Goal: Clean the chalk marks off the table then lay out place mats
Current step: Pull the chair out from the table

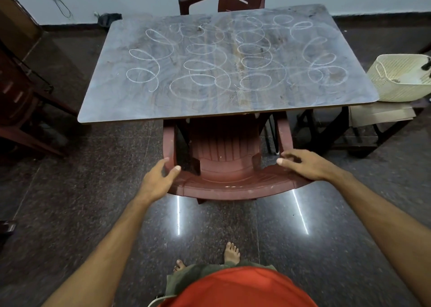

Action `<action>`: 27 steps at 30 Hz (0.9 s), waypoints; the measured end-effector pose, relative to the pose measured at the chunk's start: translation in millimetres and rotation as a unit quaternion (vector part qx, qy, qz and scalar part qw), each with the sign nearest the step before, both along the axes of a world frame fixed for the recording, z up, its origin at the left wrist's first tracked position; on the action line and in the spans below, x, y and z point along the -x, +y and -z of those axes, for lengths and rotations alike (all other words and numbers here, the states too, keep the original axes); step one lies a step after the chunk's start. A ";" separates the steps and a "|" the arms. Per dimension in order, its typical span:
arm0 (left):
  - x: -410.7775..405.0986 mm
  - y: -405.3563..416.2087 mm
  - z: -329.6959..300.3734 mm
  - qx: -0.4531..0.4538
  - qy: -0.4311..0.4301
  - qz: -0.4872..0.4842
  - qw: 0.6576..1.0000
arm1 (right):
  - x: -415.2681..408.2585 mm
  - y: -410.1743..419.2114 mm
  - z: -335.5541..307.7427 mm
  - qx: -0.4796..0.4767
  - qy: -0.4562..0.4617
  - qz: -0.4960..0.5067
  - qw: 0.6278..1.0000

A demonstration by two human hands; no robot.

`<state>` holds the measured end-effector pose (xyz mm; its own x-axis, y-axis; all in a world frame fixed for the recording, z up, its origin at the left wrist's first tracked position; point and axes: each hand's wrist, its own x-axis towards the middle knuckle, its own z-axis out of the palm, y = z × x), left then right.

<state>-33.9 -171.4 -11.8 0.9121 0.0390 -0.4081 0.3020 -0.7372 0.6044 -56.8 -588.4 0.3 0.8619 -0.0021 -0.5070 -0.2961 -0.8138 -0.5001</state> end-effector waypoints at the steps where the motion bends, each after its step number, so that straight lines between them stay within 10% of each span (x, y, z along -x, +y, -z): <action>1: 4.5 1.4 -4.8 0.007 -0.006 0.072 0.997 | 6.7 2.1 -3.3 -0.009 0.021 -0.038 0.999; 7: 15.9 4.4 -20.0 -0.207 -0.028 0.382 0.900 | 22.5 5.5 -20.1 0.066 0.080 -0.188 0.977; 15: 26.9 -11.5 -6.1 -0.271 -0.173 0.315 0.893 | 39.5 19.9 -8.6 0.254 -0.080 -0.232 0.935; 27: 21.5 -13.6 -10.9 -0.256 -0.255 0.330 0.872 | 44.9 12.5 -5.0 0.254 -0.147 -0.206 0.933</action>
<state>-55.5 -185.1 -1.0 0.8626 -0.5052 -0.0262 -0.5021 -0.8613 0.0777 -101.7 -576.0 5.2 0.9443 0.1857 -0.2716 0.1845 -0.9824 -0.0299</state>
